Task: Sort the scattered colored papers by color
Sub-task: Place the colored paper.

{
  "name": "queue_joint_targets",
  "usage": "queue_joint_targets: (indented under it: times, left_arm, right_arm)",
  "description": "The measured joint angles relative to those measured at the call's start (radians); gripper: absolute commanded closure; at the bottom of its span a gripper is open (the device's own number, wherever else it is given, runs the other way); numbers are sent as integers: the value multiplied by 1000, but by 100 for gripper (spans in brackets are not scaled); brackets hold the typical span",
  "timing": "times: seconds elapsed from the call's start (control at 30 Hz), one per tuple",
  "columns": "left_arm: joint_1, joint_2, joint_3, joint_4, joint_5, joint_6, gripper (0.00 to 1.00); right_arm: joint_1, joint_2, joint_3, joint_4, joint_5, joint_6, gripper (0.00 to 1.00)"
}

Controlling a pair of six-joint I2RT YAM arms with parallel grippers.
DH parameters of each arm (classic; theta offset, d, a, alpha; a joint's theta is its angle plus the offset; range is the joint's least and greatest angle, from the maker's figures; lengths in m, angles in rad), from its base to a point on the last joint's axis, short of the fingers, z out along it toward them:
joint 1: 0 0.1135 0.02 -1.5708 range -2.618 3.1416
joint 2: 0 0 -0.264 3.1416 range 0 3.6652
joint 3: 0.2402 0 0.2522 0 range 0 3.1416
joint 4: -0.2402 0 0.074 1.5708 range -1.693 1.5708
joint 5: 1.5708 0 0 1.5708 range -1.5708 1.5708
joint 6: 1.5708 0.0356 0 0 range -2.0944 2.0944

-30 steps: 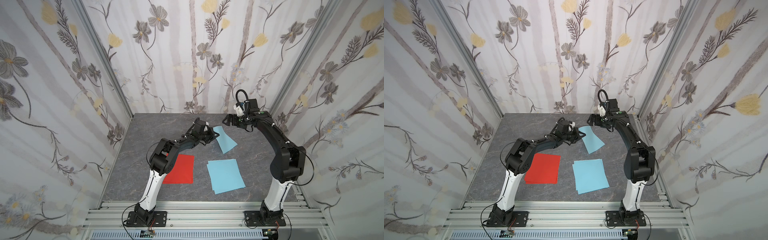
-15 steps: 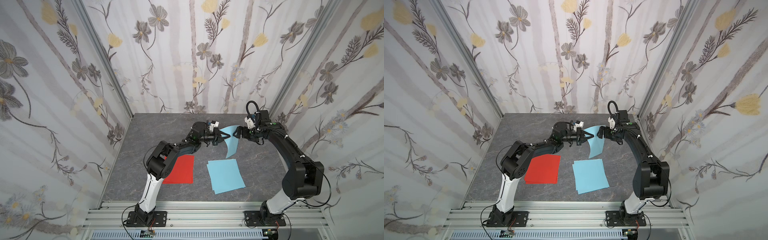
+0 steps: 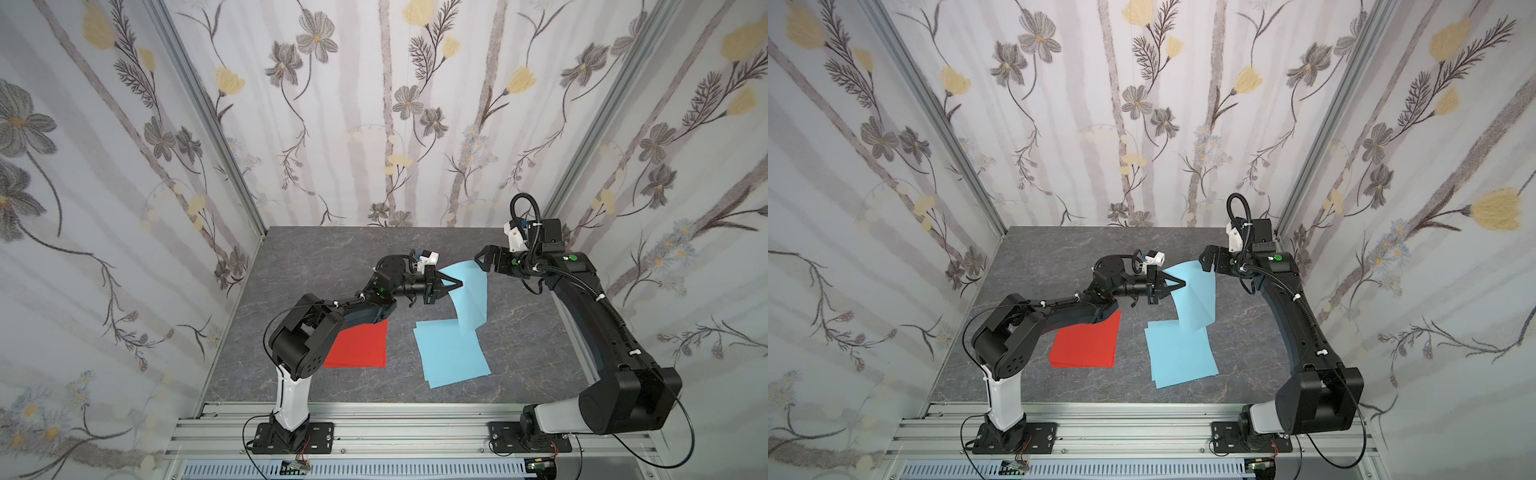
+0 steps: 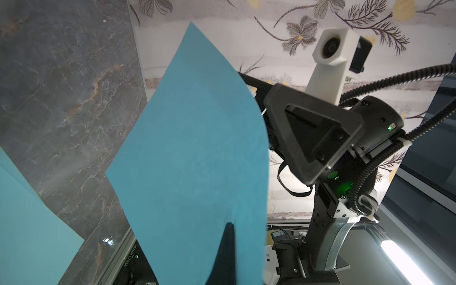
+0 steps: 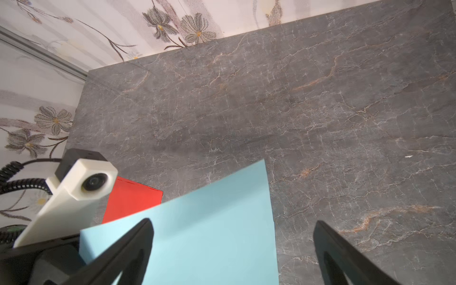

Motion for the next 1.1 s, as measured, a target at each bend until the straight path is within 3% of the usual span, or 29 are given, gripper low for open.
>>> queue_joint_targets:
  times: [0.3, 0.63, 1.1]
  left_arm:
    - [-31, -3, -153, 59, -50, -24, 100]
    - [-34, -13, -256, -10, -30, 67, 100]
    - [-47, -28, -274, -88, -18, 108, 100]
  right_arm:
    - [0, -33, -71, -3, -10, 28, 0]
    - [0, -41, -125, -2, -42, 39, 0]
    - [0, -48, -194, 17, -63, 50, 0]
